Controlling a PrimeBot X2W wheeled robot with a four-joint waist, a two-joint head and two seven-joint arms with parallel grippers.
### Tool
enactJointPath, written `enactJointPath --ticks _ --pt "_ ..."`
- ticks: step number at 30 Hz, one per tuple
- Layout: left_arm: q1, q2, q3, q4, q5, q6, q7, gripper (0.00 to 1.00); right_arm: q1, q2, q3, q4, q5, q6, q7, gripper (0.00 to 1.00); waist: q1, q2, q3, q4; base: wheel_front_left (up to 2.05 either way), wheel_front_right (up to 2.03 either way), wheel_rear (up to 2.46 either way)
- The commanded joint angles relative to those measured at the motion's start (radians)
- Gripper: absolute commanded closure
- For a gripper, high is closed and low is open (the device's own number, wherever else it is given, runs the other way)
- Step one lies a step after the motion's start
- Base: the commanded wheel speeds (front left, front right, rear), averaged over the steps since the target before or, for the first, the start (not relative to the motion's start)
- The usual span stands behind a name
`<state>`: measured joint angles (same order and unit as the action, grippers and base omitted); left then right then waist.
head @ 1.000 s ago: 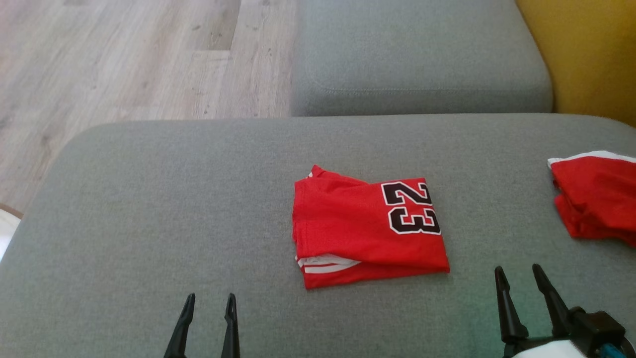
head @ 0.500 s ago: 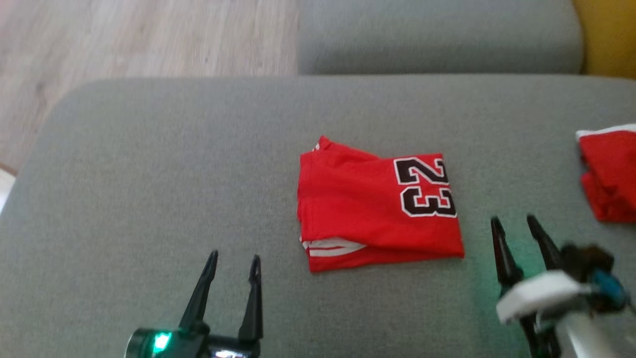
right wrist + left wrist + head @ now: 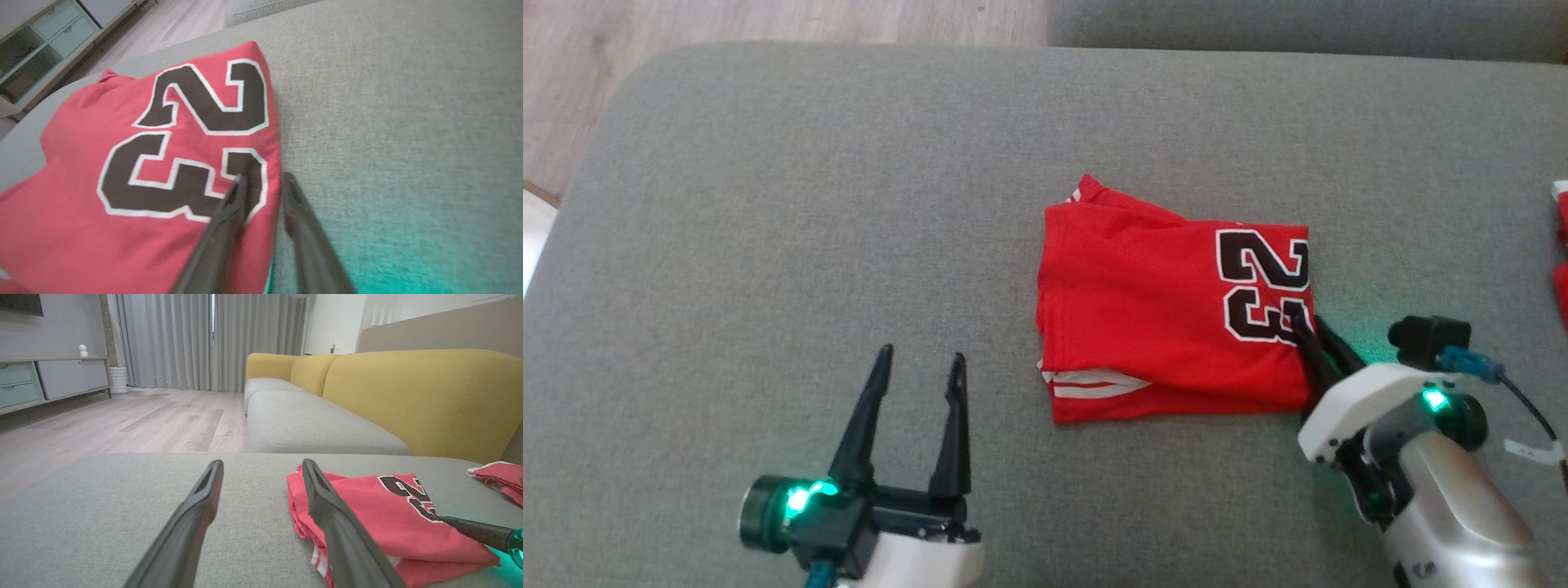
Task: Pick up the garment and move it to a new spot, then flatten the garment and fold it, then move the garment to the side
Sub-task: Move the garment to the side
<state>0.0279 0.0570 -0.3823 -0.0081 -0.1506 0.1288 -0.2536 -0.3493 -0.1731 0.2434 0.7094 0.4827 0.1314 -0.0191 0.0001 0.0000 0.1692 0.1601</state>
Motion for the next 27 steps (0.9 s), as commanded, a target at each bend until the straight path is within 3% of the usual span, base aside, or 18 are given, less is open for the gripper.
enactJointPath --ticks 1,5,10,21,25,26,27 --pt "-0.038 -0.007 0.036 -0.034 -0.012 0.014 -0.008 0.0 -0.03 -0.001 0.027 -0.014 0.014 -0.001 -0.006 1.0 -0.0001 0.0 0.003 -0.006 0.0 0.0 0.0" --pt "-0.034 -0.007 0.053 -0.041 -0.041 0.024 -0.008 0.0 -0.056 -0.052 0.044 -0.017 0.019 -0.001 -0.059 1.0 -0.0001 0.0 0.011 -0.04 0.0 0.0 0.0" --pt "-0.038 -0.007 0.079 -0.061 -0.033 0.033 -0.008 0.0 -0.13 -0.16 0.039 -0.036 -0.032 -0.001 -0.089 1.0 -0.0001 0.0 0.045 -0.11 0.0 0.0 0.0" --pt "-0.09 -0.007 0.102 -0.09 0.016 0.027 -0.008 0.0 -0.314 -0.452 -0.051 -0.111 -0.135 -0.001 -0.03 1.0 -0.0001 0.0 0.152 -0.238 0.0 0.0 0.0" --pt "-0.103 -0.007 0.11 -0.091 0.02 0.021 -0.008 0.0 -0.332 -0.514 -0.121 -0.145 -0.183 -0.001 0.012 1.0 -0.0001 0.0 0.167 -0.257 0.0 0.0 0.0" --pt "-0.105 -0.007 0.11 -0.089 0.019 0.017 -0.008 0.0 -0.329 -0.519 -0.143 -0.151 -0.195 -0.001 0.022 0.68 -0.0001 0.0 0.167 -0.258 0.0 0.0 0.0" --pt "-0.106 -0.007 0.111 -0.087 0.019 0.014 -0.008 0.0 -0.324 -0.519 -0.165 -0.156 -0.209 -0.001 0.026 0.0 -0.0001 0.0 0.166 -0.259 0.0 0.0 0.0"
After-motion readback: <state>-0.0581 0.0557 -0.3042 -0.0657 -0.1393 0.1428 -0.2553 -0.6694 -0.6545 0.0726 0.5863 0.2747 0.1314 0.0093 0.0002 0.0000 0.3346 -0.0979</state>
